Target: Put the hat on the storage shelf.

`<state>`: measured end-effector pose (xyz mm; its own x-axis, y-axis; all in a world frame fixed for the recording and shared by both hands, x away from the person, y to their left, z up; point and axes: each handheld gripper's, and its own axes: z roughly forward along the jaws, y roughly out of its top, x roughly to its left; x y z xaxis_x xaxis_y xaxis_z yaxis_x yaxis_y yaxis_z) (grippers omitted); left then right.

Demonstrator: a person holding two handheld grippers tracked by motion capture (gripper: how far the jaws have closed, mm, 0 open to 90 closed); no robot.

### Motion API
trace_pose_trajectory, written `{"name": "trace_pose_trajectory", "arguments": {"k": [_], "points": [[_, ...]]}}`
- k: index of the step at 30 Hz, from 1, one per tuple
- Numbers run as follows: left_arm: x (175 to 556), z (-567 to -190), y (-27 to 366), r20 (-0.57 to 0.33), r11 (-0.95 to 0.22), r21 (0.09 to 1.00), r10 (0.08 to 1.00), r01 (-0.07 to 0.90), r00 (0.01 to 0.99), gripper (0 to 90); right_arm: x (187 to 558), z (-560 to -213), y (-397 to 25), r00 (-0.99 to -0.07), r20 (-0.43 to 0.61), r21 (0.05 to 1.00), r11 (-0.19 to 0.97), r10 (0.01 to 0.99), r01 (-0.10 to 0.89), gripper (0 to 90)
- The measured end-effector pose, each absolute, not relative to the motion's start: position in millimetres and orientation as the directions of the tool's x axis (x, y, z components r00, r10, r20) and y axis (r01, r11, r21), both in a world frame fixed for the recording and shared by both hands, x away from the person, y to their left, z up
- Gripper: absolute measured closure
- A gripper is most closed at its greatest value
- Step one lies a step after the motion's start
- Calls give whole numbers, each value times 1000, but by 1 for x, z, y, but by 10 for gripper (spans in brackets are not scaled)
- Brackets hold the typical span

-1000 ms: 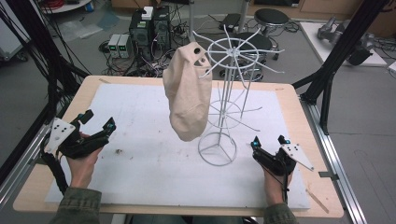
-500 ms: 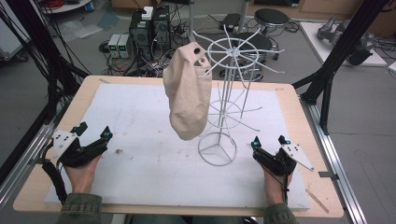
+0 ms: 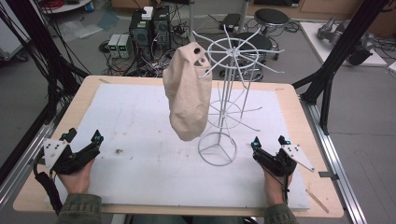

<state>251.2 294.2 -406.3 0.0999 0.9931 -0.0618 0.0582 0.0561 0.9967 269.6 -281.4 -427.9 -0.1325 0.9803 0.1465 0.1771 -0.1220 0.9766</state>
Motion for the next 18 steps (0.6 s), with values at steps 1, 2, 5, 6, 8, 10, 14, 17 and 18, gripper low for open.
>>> {"name": "trace_pose_trajectory", "arguments": {"k": [1,2,5,6,8,10,14,17,18], "points": [[251,-407,294,-63,57,997,993,59,99,193,269,-428,-281,-133,149,976,-124,980,180,61],[251,-407,294,-64,58,996,993,61,101,193,269,-428,-281,-135,149,976,-124,980,180,61],[251,-408,294,-67,60,996,992,65,103,193,269,-428,-281,-138,154,975,-127,978,183,61],[251,-409,294,-65,58,996,992,70,105,193,270,-428,-281,-140,150,976,-124,979,180,61],[250,-410,294,-60,52,996,992,73,109,194,269,-428,-281,-141,155,975,-129,978,181,61],[249,-410,295,-61,53,996,992,70,107,196,270,-428,-281,-144,154,976,-128,978,178,61],[247,-410,296,-73,66,996,992,67,105,197,272,-428,-281,-145,166,973,-138,975,186,61],[247,-410,296,-72,65,996,991,68,109,198,271,-428,-281,-147,164,973,-136,975,185,61],[247,-410,295,-72,65,996,991,68,110,198,271,-428,-281,-146,165,973,-137,975,184,61]]}}
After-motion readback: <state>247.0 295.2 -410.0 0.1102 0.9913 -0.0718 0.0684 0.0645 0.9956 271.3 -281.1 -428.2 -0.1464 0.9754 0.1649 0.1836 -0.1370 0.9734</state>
